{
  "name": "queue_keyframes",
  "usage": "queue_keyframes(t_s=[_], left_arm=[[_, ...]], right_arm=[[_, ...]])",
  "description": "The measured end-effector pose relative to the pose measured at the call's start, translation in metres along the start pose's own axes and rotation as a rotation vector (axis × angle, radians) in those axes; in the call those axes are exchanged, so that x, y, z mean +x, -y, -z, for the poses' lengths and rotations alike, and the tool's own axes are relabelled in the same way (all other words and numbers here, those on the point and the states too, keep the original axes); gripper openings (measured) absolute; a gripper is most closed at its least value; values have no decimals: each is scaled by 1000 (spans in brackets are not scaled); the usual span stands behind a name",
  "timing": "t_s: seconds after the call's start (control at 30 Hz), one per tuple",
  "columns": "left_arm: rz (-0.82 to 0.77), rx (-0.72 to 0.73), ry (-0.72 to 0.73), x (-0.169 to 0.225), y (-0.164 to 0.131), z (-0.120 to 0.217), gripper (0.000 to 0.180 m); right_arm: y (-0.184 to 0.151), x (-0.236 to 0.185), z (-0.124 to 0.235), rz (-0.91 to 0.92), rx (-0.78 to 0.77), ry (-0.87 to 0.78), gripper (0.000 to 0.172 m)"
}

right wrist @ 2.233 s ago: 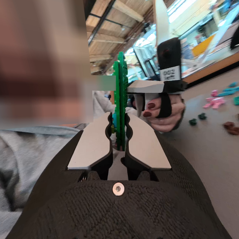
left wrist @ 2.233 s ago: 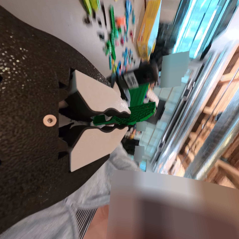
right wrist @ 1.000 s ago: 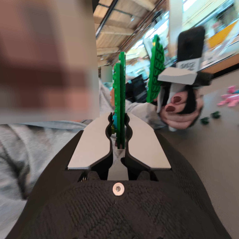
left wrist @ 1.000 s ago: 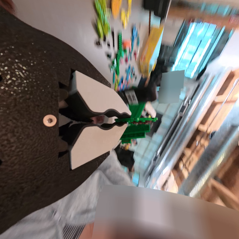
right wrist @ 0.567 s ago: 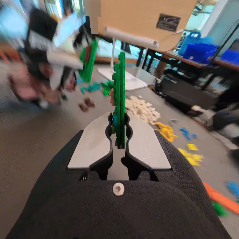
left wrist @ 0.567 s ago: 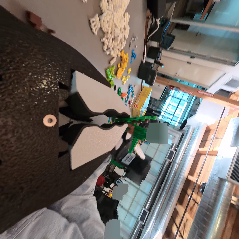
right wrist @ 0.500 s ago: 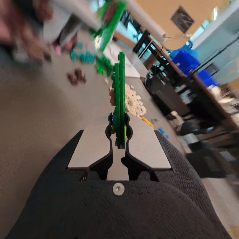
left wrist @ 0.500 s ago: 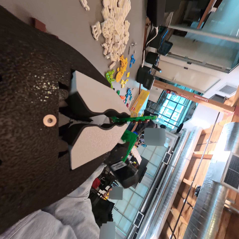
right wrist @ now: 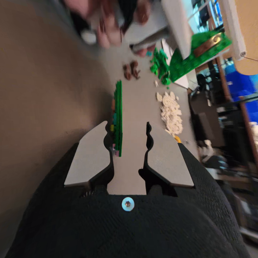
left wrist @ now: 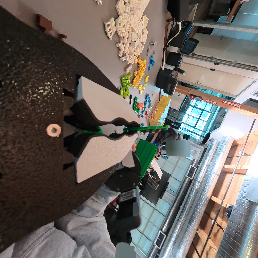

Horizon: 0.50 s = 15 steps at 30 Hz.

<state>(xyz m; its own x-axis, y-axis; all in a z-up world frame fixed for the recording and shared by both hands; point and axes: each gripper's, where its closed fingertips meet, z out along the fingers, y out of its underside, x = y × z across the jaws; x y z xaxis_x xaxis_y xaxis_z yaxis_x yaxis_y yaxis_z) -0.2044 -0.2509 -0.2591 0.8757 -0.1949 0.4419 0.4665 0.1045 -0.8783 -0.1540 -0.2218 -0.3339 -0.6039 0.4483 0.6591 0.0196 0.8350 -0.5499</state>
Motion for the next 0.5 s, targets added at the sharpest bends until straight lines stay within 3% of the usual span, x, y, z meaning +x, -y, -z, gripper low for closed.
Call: queue_keyframes(t_s=[0.07, 0.13, 0.23, 0.33, 0.4, 0.5], left_arm=[[-28, -5, 5, 2, -1, -1, 5], [-57, -13, 11, 3, -2, -2, 5], [-83, -34, 9, 5, -6, -4, 5], [-95, -46, 5, 6, -8, -5, 5], [-93, -50, 3, 6, -9, -5, 5], [-81, -55, -2, 6, -10, -5, 5]], right_arm=[[23, 2, 11, -147, 168, 56, 49], [40, 20, 23, -255, 323, 1, 41], [39, 77, 41, -370, 482, -401, 21], [18, 94, 43, -477, 469, -636, 10], [12, 85, 27, -520, 437, -610, 8], [22, 74, 18, -402, 412, -582, 7]])
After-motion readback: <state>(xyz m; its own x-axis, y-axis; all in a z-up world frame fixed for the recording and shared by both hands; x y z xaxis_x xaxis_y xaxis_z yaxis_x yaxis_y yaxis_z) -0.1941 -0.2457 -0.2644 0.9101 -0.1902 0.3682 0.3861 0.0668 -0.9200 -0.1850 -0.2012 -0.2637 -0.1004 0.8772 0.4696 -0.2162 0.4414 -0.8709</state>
